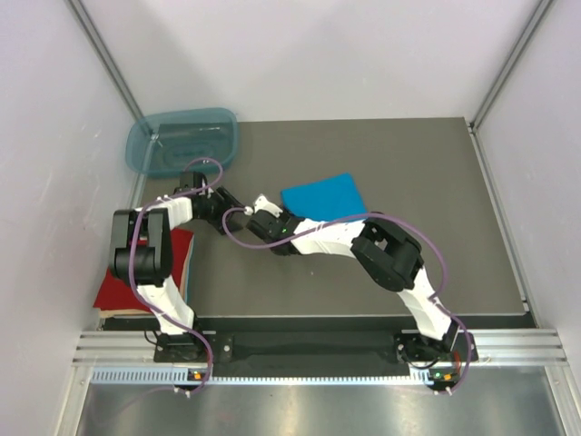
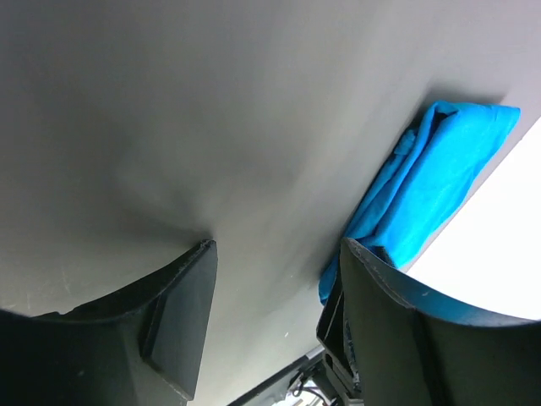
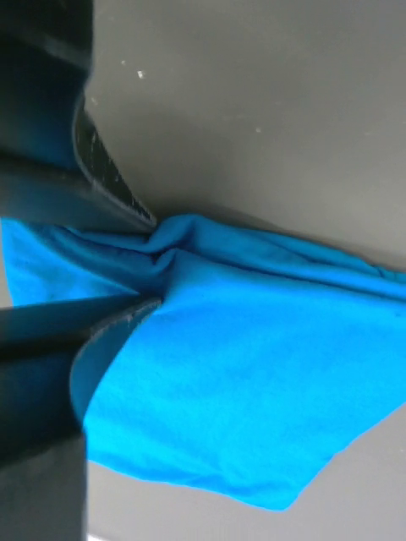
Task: Fold and stack the t-shirts
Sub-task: Neatly place the folded tshirt to the corner
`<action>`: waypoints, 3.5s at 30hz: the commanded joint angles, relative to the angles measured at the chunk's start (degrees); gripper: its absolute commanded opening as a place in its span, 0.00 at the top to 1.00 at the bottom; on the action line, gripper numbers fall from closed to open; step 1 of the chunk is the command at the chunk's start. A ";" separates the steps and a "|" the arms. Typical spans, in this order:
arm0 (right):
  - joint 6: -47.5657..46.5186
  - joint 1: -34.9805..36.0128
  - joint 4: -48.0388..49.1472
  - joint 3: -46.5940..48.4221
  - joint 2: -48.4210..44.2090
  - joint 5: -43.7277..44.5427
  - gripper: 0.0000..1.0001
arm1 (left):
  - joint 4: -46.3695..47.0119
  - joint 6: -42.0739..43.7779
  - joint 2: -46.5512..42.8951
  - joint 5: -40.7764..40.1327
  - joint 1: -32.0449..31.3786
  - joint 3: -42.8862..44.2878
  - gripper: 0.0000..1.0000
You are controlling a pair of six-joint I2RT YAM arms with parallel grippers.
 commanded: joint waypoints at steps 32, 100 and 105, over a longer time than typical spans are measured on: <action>8.57 1.60 -0.70 -4.24 -7.07 -11.05 0.98 | 4.08 -2.36 -1.31 -2.13 -0.07 -1.54 0.38; 2.42 -1.21 14.85 -15.14 -16.92 -12.10 1.00 | 23.49 -26.96 -8.61 -13.20 -17.03 -14.55 0.29; 3.13 -1.21 15.73 -16.37 -17.80 -13.16 1.00 | 26.76 -30.48 -7.82 -16.53 -19.40 -14.73 0.28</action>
